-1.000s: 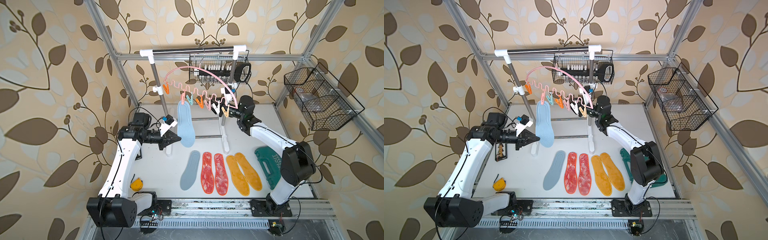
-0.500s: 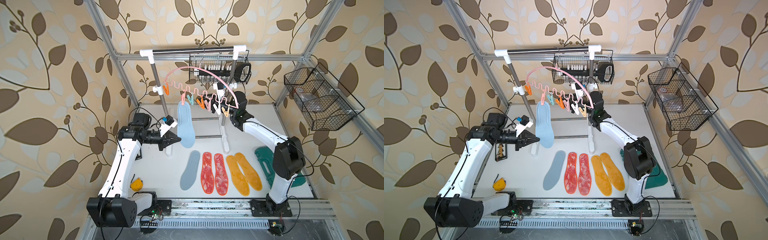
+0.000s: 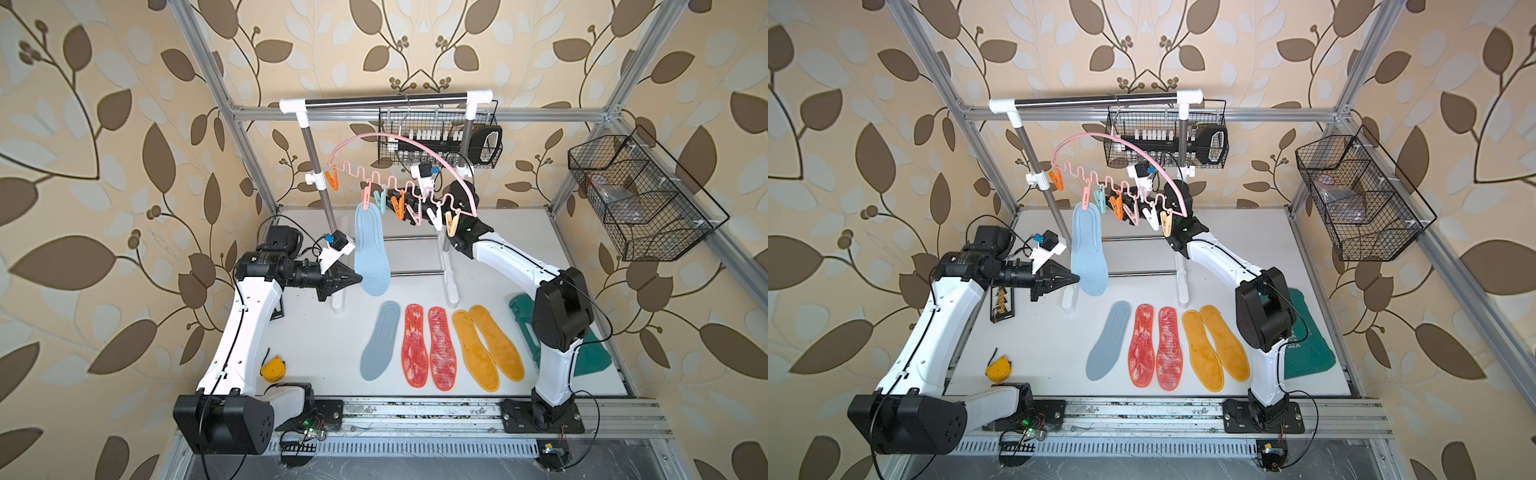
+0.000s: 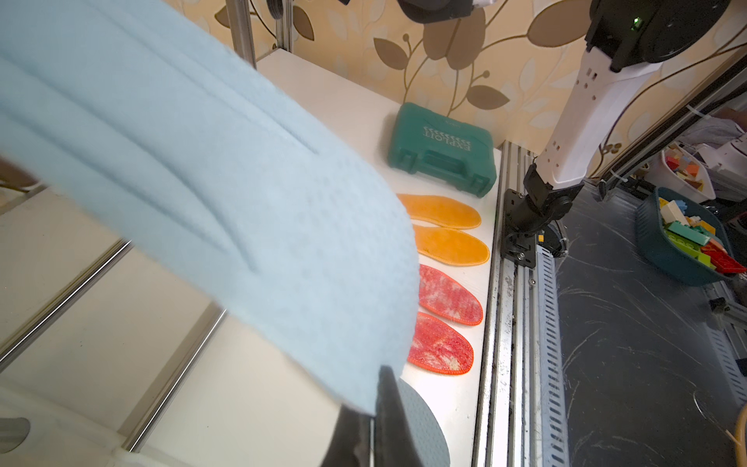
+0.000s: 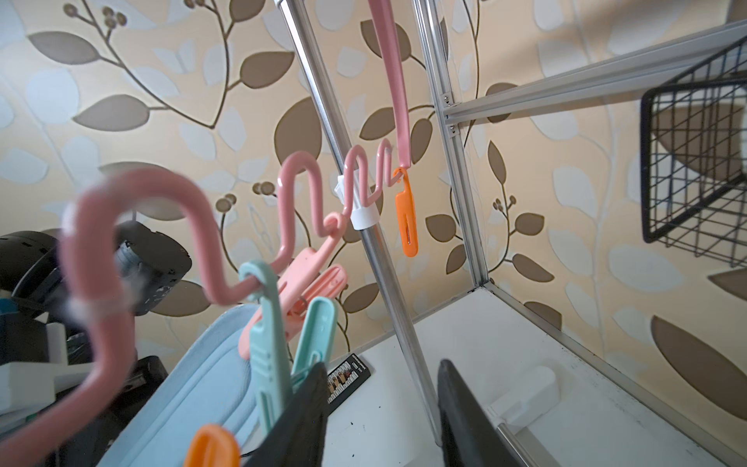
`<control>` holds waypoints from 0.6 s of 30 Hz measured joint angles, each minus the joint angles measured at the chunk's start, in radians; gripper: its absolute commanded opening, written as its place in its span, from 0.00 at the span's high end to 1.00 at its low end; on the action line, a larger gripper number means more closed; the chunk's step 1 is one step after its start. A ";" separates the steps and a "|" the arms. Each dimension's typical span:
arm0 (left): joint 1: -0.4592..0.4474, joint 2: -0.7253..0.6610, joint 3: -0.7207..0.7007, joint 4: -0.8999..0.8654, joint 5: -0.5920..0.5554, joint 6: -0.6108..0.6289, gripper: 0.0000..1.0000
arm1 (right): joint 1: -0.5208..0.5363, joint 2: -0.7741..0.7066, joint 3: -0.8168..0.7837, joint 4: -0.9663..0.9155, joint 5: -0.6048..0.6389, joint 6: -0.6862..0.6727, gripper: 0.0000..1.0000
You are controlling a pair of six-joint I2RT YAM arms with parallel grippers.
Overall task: Take the shoe insoles off the hanger
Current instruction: Remove the insole from the hanger.
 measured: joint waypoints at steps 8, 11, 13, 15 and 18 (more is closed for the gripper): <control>0.000 0.000 0.000 0.001 0.000 0.011 1.00 | 0.003 0.038 0.034 0.007 -0.014 0.061 0.53; 0.000 0.000 0.000 0.001 0.001 0.018 1.00 | 0.003 0.049 0.048 0.023 -0.026 0.104 0.50; 0.000 0.000 0.000 0.001 0.002 0.021 1.00 | 0.003 0.064 0.066 0.039 -0.043 0.137 0.48; 0.000 0.000 0.000 0.001 0.002 0.023 1.00 | 0.003 0.088 0.099 0.055 -0.066 0.170 0.48; 0.000 0.000 0.000 -0.001 0.002 0.025 1.00 | 0.003 0.119 0.141 0.063 -0.101 0.212 0.46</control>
